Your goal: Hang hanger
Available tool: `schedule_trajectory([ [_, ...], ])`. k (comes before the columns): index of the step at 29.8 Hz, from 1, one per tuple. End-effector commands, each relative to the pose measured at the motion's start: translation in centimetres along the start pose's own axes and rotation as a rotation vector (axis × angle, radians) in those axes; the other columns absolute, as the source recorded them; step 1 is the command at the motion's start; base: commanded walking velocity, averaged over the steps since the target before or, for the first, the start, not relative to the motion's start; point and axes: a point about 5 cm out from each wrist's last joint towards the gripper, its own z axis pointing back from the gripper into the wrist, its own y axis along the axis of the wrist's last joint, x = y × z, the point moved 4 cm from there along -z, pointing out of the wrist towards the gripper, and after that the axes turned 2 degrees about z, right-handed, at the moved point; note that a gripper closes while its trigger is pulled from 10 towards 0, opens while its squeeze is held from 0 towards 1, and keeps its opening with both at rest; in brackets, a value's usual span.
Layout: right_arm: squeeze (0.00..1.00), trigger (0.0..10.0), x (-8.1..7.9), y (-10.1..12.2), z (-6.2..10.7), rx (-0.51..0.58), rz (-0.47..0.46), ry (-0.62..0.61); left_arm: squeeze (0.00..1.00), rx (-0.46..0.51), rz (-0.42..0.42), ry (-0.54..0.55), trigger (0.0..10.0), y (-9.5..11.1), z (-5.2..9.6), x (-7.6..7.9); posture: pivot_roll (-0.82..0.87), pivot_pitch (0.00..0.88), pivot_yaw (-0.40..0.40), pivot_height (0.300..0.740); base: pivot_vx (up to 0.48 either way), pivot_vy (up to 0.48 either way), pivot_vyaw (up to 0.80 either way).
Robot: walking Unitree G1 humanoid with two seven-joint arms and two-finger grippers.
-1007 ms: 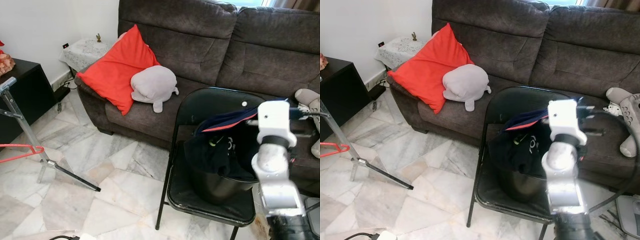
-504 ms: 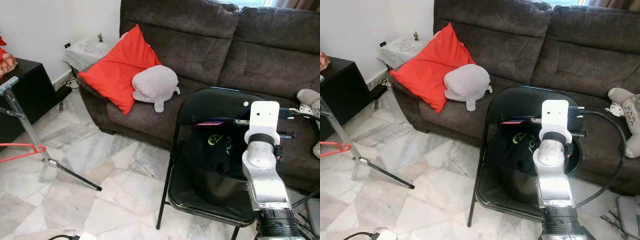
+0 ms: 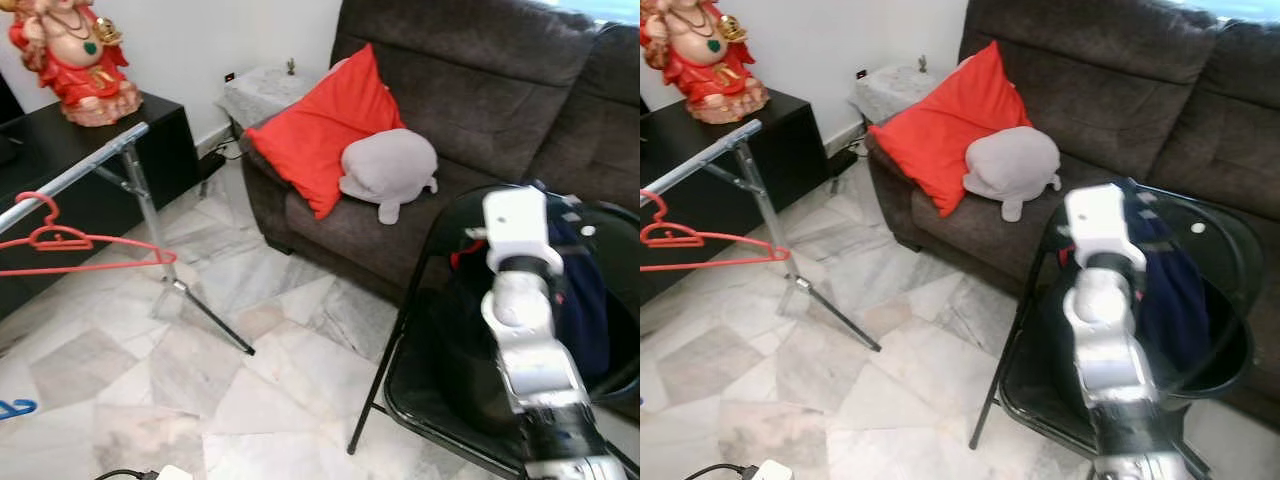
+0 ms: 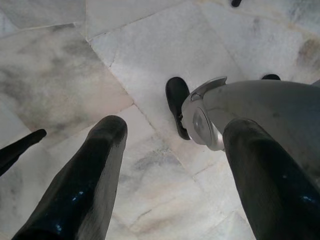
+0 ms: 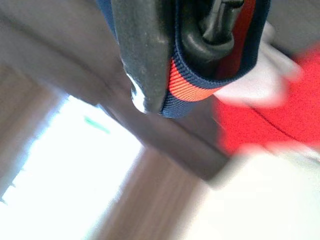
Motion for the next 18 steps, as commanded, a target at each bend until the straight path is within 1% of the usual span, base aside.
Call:
schedule_trajectory([
  [1,0.0,10.0,-2.8,4.5,0.3,0.184,-0.078,0.153,0.0,-0.039,-0.021,-0.012,10.0,-0.9,0.2,0.0,-0.01,0.112,-0.003,0.74,0.0,0.0,0.8],
  [2,0.0,10.0,-5.5,8.0,1.5,0.318,-0.14,0.313,0.0,-0.04,-0.022,-0.012,10.0,-0.9,0.2,0.0,-0.01,0.114,-0.002,0.74,0.0,0.0,0.8],
  [3,0.0,10.0,-5.5,8.0,1.5,0.318,-0.14,0.313,0.0,-0.04,-0.022,-0.012,10.0,-0.9,0.2,0.0,-0.01,0.114,-0.002,0.74,0.0,0.0,0.8],
  [4,0.0,10.0,-7.4,10.3,3.0,0.408,-0.191,0.45,0.0,-0.04,-0.023,-0.012,10.0,-0.9,0.2,0.0,-0.01,0.114,-0.003,0.74,0.0,0.0,0.8],
  [5,0.0,10.0,-8.0,11.0,3.6,0.434,-0.219,0.501,0.0,-0.041,-0.023,-0.012,10.0,-0.9,0.2,0.0,-0.01,0.114,-0.003,0.74,0.0,0.0,0.8],
  [6,0.0,10.0,-8.8,12.0,4.7,0.473,-0.256,0.576,0.0,-0.04,-0.022,-0.011,10.0,-0.9,0.2,0.0,-0.01,0.116,-0.004,0.74,0.0,0.0,0.8],
  [7,0.0,10.0,-9.7,13.2,6.1,0.511,-0.307,0.681,0.0,-0.04,-0.021,-0.011,10.0,-0.9,0.2,0.0,0.0,0.117,-0.003,0.74,0.0,0.0,0.8],
  [8,0.0,10.0,-9.7,13.2,6.1,0.511,-0.307,0.681,0.0,-0.04,-0.021,-0.011,10.0,-0.9,0.2,0.0,0.0,0.117,-0.003,0.74,0.0,0.0,0.8],
  [9,0.0,10.0,-10.5,14.2,7.7,0.548,-0.358,0.791,0.0,-0.04,-0.021,-0.01,10.0,-0.9,0.2,-0.1,-0.01,0.117,-0.003,0.74,0.0,0.0,0.8],
  [10,0.0,10.0,-11.2,15.2,9.8,0.588,-0.412,0.924,0.0,-0.04,-0.02,-0.01,10.0,-0.9,0.2,-0.1,-0.01,0.119,-0.003,0.74,0.0,0.0,0.8],
  [11,0.0,10.0,-11.6,15.9,11.6,0.619,-0.458,1.029,0.0,-0.04,-0.02,-0.01,10.0,-0.9,0.2,-0.1,-0.01,0.119,-0.003,0.74,0.0,0.0,0.8],
  [13,0.0,10.0,-11.8,16.3,13.6,0.647,-0.546,1.146,0.0,-0.04,-0.021,-0.011,10.0,-0.9,0.2,0.0,-0.01,0.12,-0.003,0.74,0.0,0.0,0.8],
  [14,0.0,10.0,-11.8,16.3,13.6,0.647,-0.546,1.146,0.0,-0.04,-0.021,-0.011,10.0,-0.9,0.2,0.0,-0.01,0.12,-0.003,0.74,0.0,0.0,0.8],
  [15,0.0,10.0,-12.0,15.7,14.1,0.63,-0.566,1.197,0.0,-0.04,-0.022,-0.012,10.0,-0.9,0.2,0.0,-0.01,0.12,-0.003,0.74,0.0,0.0,0.8],
  [17,0.0,10.0,-12.3,15.1,15.1,0.617,-0.567,1.269,0.0,-0.04,-0.023,-0.012,10.0,-0.9,0.2,0.0,-0.01,0.12,-0.002,0.74,0.0,0.0,0.8],
  [18,0.0,10.0,-12.3,14.9,16.0,0.614,-0.581,1.336,0.0,-0.04,-0.023,-0.012,10.0,-0.9,0.2,0.0,-0.01,0.12,-0.002,0.74,0.0,0.0,0.8],
])
